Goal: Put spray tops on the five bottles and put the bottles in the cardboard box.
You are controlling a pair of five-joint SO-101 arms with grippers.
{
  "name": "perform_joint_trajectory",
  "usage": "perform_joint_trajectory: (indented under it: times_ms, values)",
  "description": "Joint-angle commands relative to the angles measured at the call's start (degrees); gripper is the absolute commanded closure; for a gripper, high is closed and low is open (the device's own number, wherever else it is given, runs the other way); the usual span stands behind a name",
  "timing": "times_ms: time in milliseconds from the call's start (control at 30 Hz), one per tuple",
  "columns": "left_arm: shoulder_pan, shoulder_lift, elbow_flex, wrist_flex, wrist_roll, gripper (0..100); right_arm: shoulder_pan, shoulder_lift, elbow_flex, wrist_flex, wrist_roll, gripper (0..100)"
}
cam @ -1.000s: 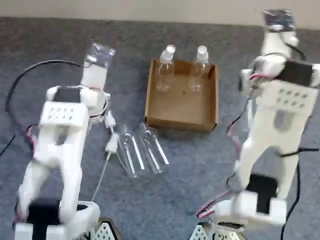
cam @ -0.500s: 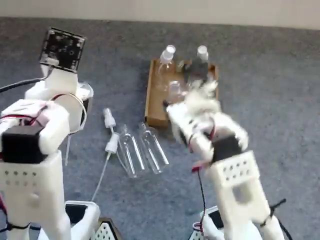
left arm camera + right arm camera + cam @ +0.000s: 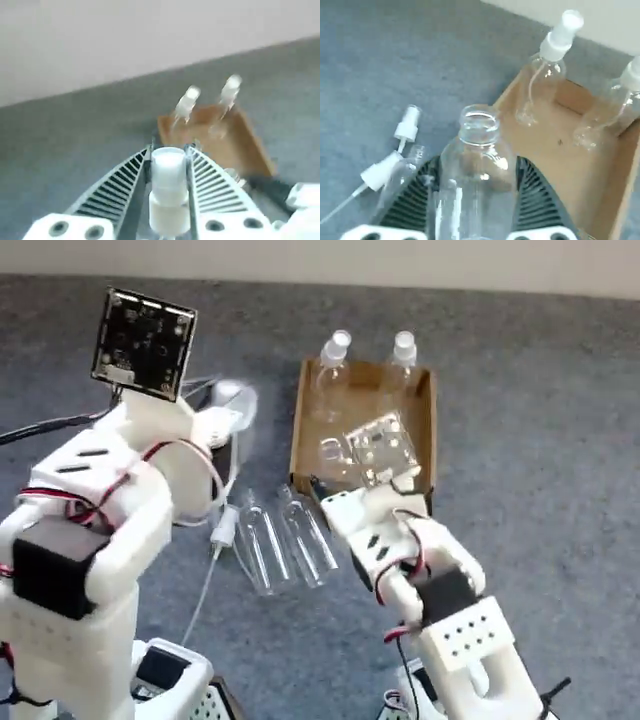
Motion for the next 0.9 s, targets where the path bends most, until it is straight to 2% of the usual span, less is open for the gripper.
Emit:
perform_joint_trajectory:
  times_ms: [0, 67, 167, 367, 467, 867]
  values:
    - [3.7, -0.8, -2.0, -9.5, 1.2, 95, -0.7, -9.1, 8.1, -9.6, -1.6, 99.5]
    - [4.7, -0.8, -2.0, -14.2, 1.2, 95, -0.7, -14.8, 14.3, -13.4, -1.6, 99.5]
    - [6.8, -0.6, -1.8, -19.5, 1.2, 95, -0.7, -21.9, 21.1, -13.0, -1.2, 99.5]
    - [12.8, 5.2, 0.3, -23.0, 1.2, 95, -0.7, -31.0, 25.7, -13.0, -1.1, 99.5]
    - [14.8, 8.6, 1.1, -25.2, 1.1, 95, -0.7, -32.4, 25.9, -13.0, -1.1, 99.5]
    - [14.7, 15.8, 0.9, -31.0, 0.9, 95, -0.7, -32.6, 26.0, -13.0, -1.1, 99.5]
